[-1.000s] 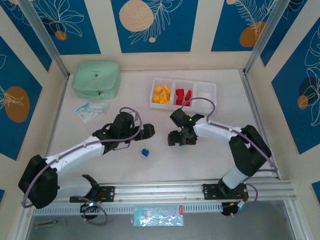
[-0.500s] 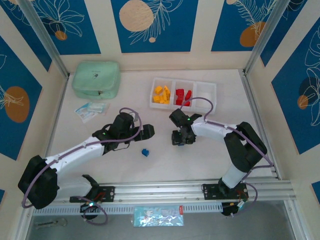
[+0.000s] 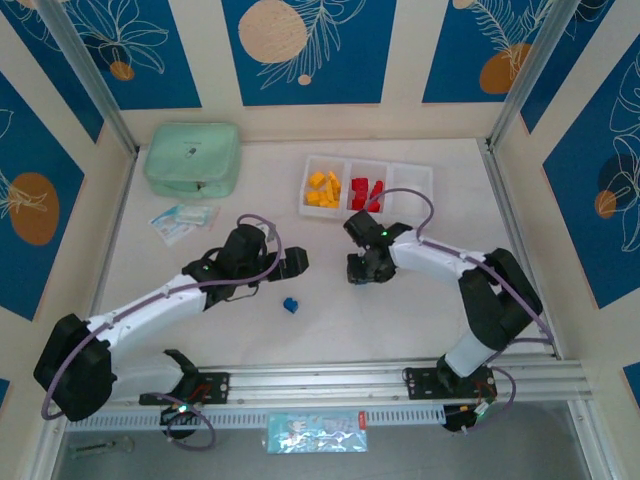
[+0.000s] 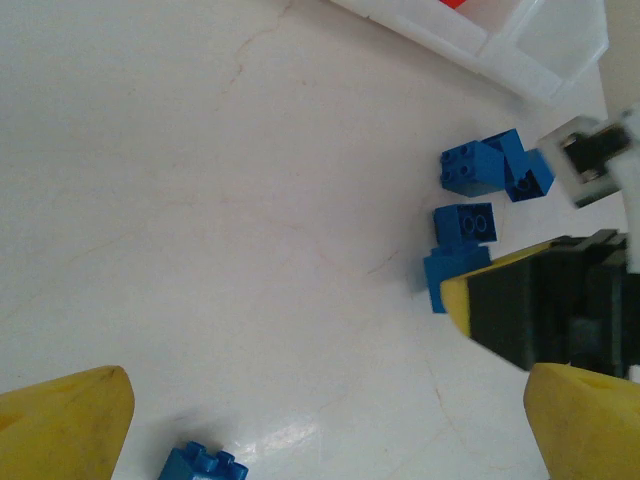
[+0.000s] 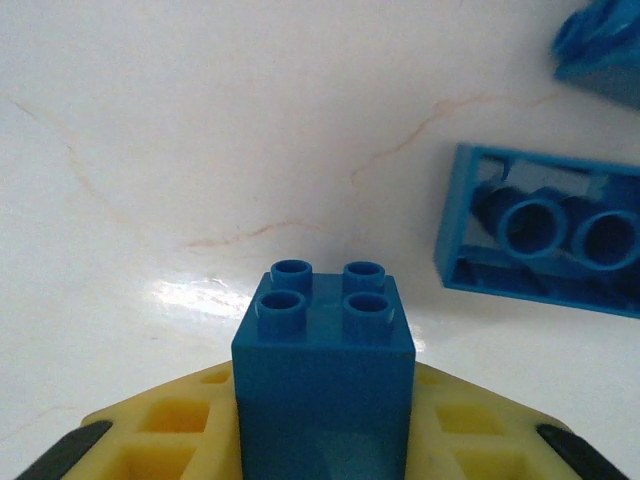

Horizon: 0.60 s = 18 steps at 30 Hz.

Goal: Sort the legos into containers by color
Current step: Pick up the lego from the center of the table, then place the lego in the container.

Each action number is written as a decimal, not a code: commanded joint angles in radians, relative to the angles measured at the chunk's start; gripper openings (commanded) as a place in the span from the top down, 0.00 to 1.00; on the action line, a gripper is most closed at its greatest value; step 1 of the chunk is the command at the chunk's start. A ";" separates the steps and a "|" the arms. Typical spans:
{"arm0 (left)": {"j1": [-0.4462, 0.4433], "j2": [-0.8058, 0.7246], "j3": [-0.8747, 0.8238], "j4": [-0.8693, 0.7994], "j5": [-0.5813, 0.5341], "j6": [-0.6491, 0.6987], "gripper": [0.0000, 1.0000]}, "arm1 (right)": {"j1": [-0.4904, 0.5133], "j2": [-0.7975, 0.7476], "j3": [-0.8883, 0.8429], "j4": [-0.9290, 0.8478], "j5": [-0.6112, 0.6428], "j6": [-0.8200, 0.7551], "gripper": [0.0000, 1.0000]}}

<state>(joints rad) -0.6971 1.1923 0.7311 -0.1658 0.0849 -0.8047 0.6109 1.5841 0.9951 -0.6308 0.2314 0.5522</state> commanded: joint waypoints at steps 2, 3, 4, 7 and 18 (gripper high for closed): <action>-0.009 0.007 0.077 -0.022 -0.026 0.030 0.00 | -0.084 -0.080 0.071 -0.025 -0.046 -0.021 0.69; -0.008 0.016 0.099 -0.038 -0.027 0.031 0.00 | -0.102 -0.084 0.089 -0.033 -0.049 -0.021 0.69; -0.009 0.024 0.122 -0.050 -0.019 0.033 0.00 | -0.124 -0.088 0.112 -0.038 -0.059 -0.026 0.69; -0.010 0.038 0.159 -0.036 -0.006 0.025 0.00 | -0.194 -0.088 0.175 -0.041 -0.067 -0.041 0.68; -0.010 0.137 0.258 0.042 0.040 0.037 0.00 | -0.413 0.113 0.425 -0.042 -0.013 -0.094 0.68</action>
<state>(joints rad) -0.6987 1.3121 0.9573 -0.1509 0.1028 -0.7929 0.2314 1.6333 1.3762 -0.6624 0.2100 0.4889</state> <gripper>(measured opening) 0.999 0.325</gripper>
